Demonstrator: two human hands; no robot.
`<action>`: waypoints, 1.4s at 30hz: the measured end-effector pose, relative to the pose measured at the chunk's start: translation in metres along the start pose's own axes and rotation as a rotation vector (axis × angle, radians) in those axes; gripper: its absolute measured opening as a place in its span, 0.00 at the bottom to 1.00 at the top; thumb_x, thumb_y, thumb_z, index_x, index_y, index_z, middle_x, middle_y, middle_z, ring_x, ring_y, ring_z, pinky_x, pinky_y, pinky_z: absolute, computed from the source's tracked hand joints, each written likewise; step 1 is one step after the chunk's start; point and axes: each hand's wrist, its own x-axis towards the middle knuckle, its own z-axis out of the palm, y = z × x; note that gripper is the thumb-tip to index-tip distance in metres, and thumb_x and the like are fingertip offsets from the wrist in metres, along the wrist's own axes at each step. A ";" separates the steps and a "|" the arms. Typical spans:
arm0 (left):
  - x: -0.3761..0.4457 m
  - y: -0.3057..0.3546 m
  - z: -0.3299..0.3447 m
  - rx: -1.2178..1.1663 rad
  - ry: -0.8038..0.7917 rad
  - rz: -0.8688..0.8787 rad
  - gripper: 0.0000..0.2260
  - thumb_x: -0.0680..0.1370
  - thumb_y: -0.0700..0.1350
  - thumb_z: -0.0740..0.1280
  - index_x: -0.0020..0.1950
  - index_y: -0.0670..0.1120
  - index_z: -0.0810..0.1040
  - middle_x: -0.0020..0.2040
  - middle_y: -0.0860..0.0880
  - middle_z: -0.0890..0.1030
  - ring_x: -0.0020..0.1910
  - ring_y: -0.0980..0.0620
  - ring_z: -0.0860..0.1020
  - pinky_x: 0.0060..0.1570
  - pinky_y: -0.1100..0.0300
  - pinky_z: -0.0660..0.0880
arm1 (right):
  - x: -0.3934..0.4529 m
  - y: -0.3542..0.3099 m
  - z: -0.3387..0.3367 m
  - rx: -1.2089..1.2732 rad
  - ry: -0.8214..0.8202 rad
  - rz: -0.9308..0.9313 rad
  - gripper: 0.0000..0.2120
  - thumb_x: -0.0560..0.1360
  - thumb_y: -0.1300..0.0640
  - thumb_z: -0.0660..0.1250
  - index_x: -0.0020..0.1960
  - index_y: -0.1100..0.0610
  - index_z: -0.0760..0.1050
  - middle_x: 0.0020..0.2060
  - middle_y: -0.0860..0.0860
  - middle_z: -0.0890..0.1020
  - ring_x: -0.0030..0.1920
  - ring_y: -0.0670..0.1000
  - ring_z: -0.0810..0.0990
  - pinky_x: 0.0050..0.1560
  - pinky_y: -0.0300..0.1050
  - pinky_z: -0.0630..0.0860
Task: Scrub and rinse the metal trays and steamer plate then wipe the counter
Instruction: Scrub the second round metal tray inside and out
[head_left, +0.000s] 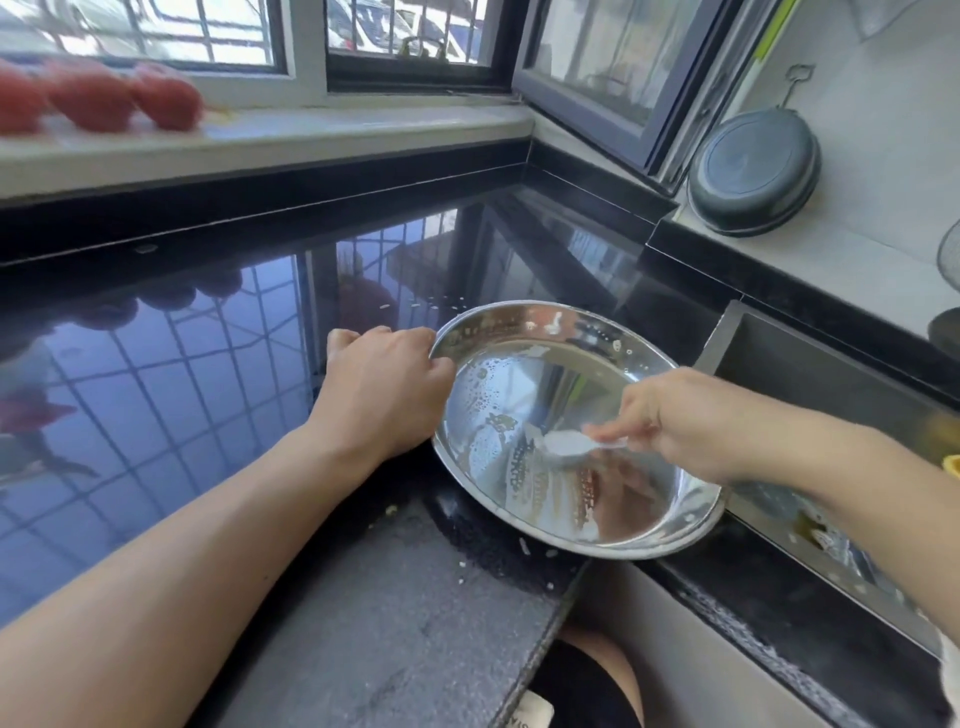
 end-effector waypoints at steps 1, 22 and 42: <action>0.001 -0.002 0.000 0.003 -0.005 0.000 0.12 0.79 0.45 0.57 0.38 0.44 0.73 0.32 0.49 0.75 0.40 0.47 0.73 0.54 0.50 0.60 | 0.002 0.002 -0.003 -0.001 0.027 0.041 0.18 0.81 0.51 0.67 0.56 0.25 0.75 0.37 0.32 0.77 0.45 0.39 0.77 0.52 0.43 0.76; -0.002 0.001 0.002 -0.005 -0.022 -0.006 0.14 0.74 0.49 0.48 0.38 0.46 0.70 0.33 0.49 0.75 0.42 0.45 0.73 0.60 0.46 0.63 | -0.005 -0.063 0.014 -0.178 -0.043 -0.071 0.17 0.83 0.54 0.57 0.68 0.44 0.76 0.43 0.47 0.75 0.52 0.56 0.78 0.51 0.51 0.76; -0.001 -0.001 0.001 0.018 -0.032 0.024 0.15 0.72 0.50 0.49 0.38 0.45 0.71 0.32 0.49 0.75 0.41 0.48 0.72 0.58 0.49 0.63 | 0.046 -0.039 -0.010 -0.278 0.096 0.256 0.20 0.77 0.58 0.58 0.65 0.52 0.77 0.57 0.59 0.80 0.56 0.63 0.80 0.54 0.50 0.77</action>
